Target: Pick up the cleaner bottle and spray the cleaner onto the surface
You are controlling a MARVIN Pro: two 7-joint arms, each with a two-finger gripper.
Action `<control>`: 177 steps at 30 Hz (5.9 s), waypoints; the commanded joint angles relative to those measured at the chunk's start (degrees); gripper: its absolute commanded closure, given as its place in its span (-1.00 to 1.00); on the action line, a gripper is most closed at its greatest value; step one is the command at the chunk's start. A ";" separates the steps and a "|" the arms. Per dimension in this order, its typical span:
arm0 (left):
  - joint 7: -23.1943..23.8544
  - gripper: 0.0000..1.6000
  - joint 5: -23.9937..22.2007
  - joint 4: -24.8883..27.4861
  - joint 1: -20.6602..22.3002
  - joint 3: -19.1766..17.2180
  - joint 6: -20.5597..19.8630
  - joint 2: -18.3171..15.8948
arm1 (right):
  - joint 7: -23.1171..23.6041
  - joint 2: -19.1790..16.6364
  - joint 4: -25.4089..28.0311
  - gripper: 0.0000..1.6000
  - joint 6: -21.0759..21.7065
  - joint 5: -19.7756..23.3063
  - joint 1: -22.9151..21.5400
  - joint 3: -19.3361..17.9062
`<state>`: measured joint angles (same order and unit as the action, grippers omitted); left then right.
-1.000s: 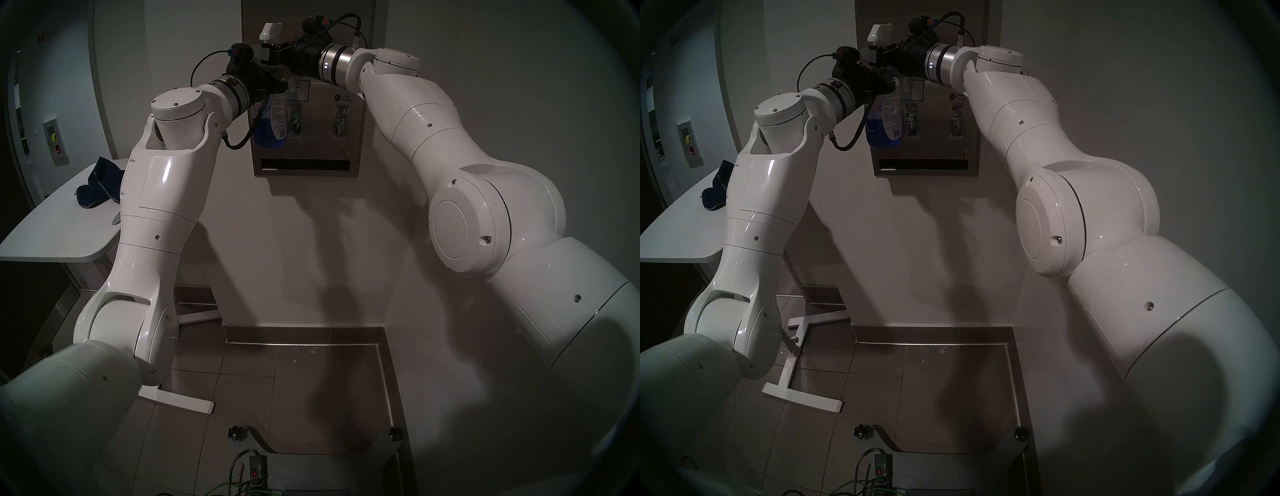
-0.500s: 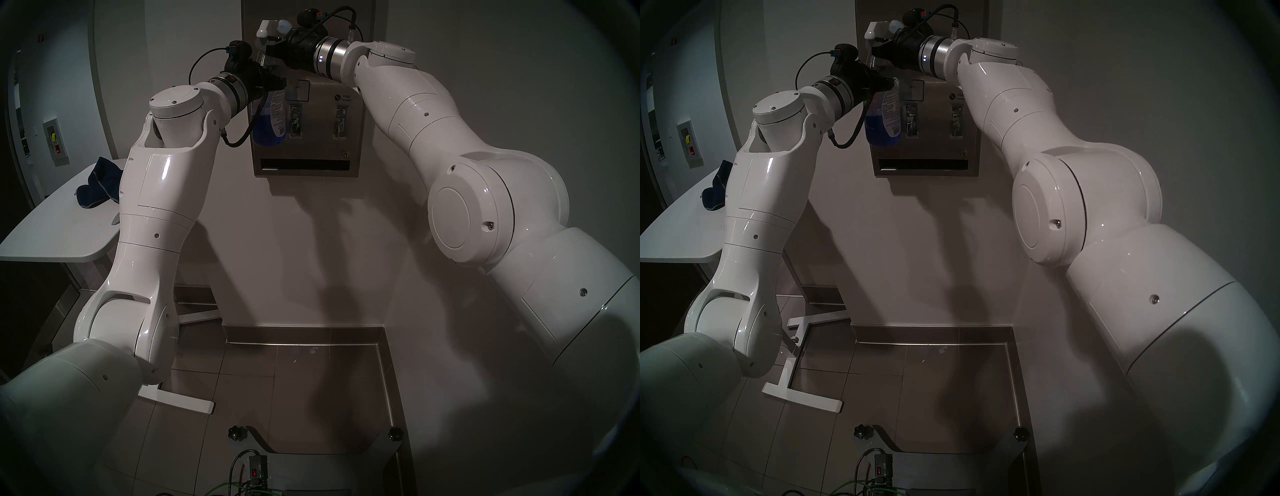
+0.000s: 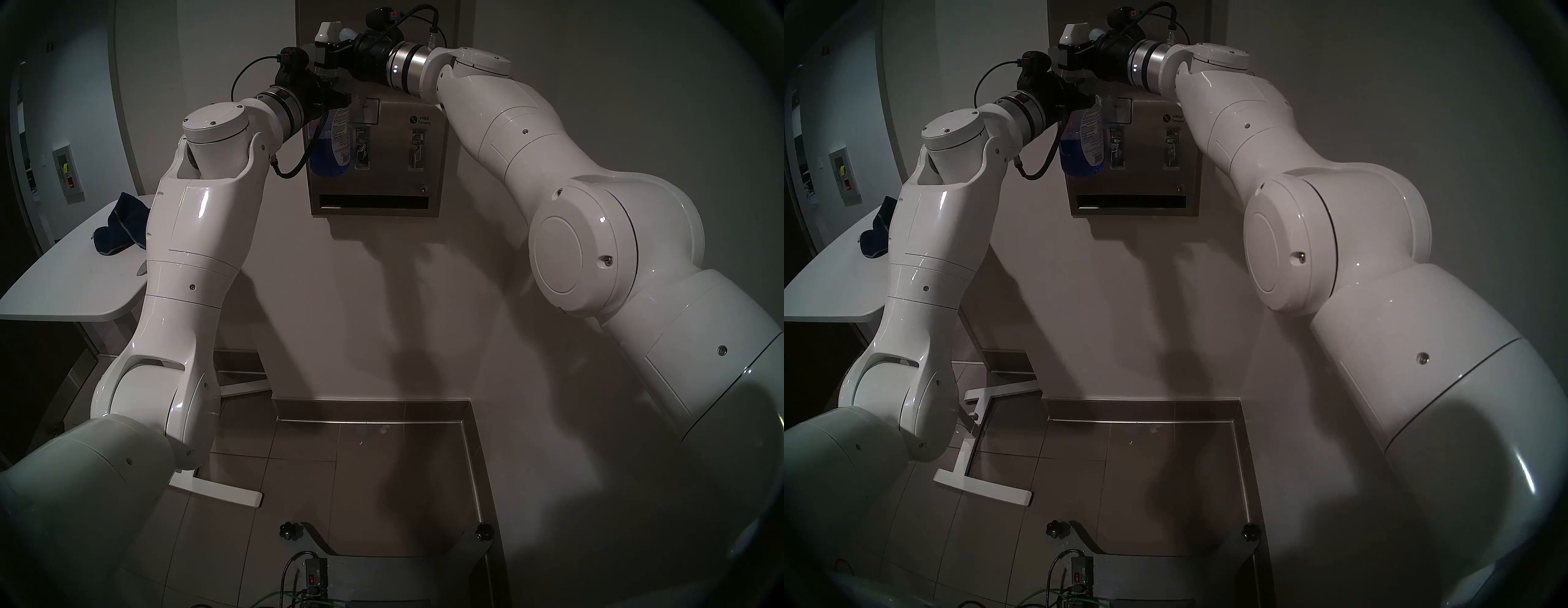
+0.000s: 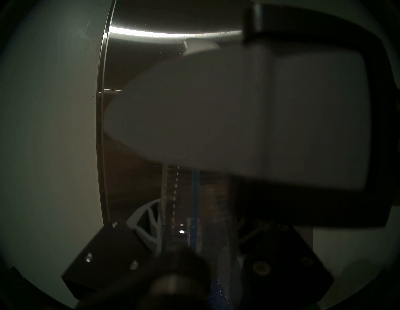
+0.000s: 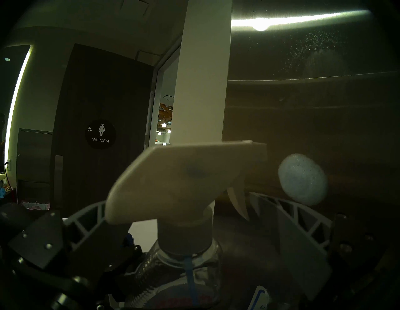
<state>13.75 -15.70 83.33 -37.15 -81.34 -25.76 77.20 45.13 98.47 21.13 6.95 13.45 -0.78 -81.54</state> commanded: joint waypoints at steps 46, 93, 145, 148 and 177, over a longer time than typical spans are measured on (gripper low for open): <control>1.96 1.00 0.90 1.03 5.29 -1.47 4.44 0.69 | 13.72 -7.58 -5.69 -1.00 -7.55 -0.47 -6.59 -0.10; 3.07 1.00 1.74 0.38 5.27 -1.95 5.67 1.13 | 3.87 -12.95 -1.46 -1.00 -30.26 9.76 7.92 -16.85; -0.82 1.00 4.62 7.88 4.55 -7.96 4.45 -3.56 | -3.64 -1.97 10.01 -1.00 -44.80 15.94 30.37 -25.00; -2.46 1.00 5.89 9.34 3.38 -9.09 4.01 -4.63 | -4.39 -1.52 10.74 -1.00 -45.04 15.68 30.96 -24.87; -24.76 1.00 22.60 20.65 -10.33 -15.95 -13.13 -9.06 | -14.29 0.52 20.49 -1.00 -40.09 9.18 36.53 -20.57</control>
<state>-6.77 3.96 98.73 -45.75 -94.96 -37.10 69.34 32.78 98.69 36.55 -35.09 24.41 35.62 -103.19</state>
